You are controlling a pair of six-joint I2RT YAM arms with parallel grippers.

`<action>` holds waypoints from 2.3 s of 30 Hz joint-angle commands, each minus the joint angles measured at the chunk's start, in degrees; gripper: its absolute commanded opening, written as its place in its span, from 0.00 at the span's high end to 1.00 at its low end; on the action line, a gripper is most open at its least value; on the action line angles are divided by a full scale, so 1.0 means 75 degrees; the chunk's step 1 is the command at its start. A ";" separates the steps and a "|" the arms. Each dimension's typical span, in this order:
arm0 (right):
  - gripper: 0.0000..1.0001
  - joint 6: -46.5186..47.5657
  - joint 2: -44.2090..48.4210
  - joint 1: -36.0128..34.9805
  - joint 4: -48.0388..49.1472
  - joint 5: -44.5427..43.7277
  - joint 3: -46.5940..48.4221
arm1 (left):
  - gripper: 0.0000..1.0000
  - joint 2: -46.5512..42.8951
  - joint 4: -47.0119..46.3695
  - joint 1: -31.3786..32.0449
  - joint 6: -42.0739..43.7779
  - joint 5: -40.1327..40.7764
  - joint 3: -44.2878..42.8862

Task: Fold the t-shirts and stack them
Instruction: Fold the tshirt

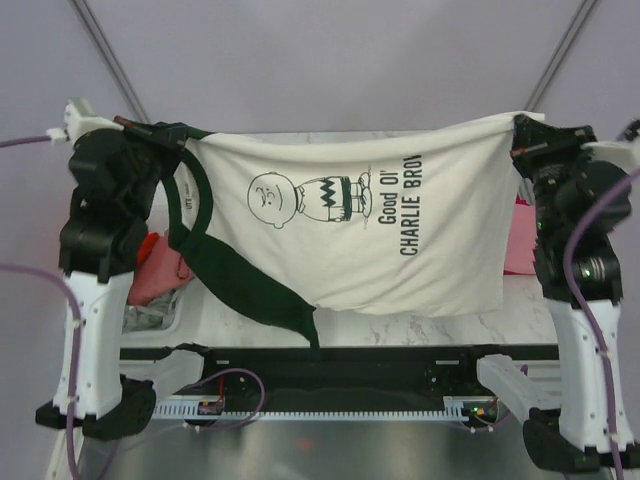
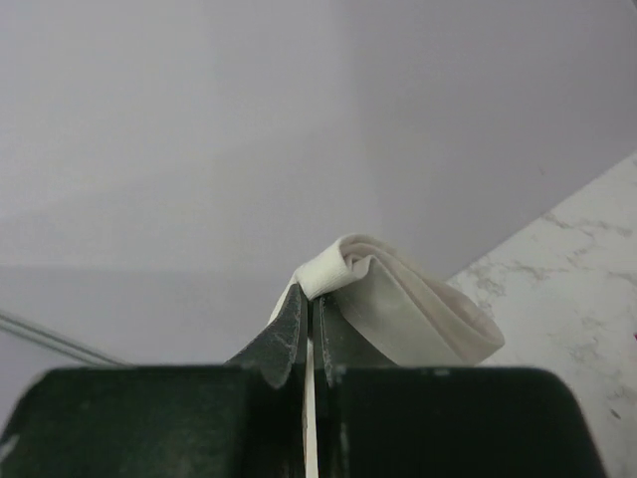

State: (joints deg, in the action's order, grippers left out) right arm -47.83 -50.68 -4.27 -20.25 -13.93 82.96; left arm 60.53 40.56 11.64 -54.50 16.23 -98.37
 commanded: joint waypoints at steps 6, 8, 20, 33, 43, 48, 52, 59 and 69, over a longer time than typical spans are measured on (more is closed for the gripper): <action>1.00 -0.0569 -0.2603 0.0323 0.0379 0.0834 0.1043 | 0.98 0.2626 -0.0040 -0.0731 0.0317 -0.0698 -0.2873; 1.00 -0.0781 -0.2910 0.0731 0.0555 0.1351 0.1452 | 0.98 0.3119 -0.0180 -0.0825 0.0329 -0.0781 -0.3499; 1.00 -0.1673 -0.4926 0.1554 0.1844 0.3591 0.1107 | 0.98 0.3979 -0.3363 -0.1540 -0.0058 -0.2632 -0.1563; 1.00 -0.1123 -0.4881 0.1589 0.3672 0.3756 -0.3594 | 0.98 0.2254 -0.6908 -0.1540 -0.0234 -0.2785 0.6513; 1.00 -0.0595 -0.2481 0.1624 0.3123 0.3312 -0.6826 | 0.98 0.0052 -0.5667 -0.1540 0.0106 -0.3008 0.8755; 1.00 -0.0314 -0.0406 0.1624 0.1720 0.2808 -0.7556 | 0.98 -0.1773 -0.4554 -0.1540 0.0247 -0.2774 0.9576; 0.98 -0.0103 0.0928 0.1624 0.0617 0.2585 -0.7896 | 0.98 -0.2726 -0.3313 -0.1540 0.0247 -0.2738 0.9846; 0.90 0.0050 0.2372 0.1636 -0.0815 0.2233 -0.8248 | 0.98 -0.3605 -0.2069 -0.1529 0.0388 -0.2949 1.0161; 0.51 0.0506 0.3112 0.1624 -0.1448 0.1905 -0.8109 | 0.37 -0.4614 -0.1178 -0.1528 0.0119 -0.3043 1.0269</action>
State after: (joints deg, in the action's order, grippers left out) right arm -46.54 -27.83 7.73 -29.41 2.63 20.60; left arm 26.11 28.67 0.45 -53.82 -5.50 -19.92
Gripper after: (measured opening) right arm 0.468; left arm 0.583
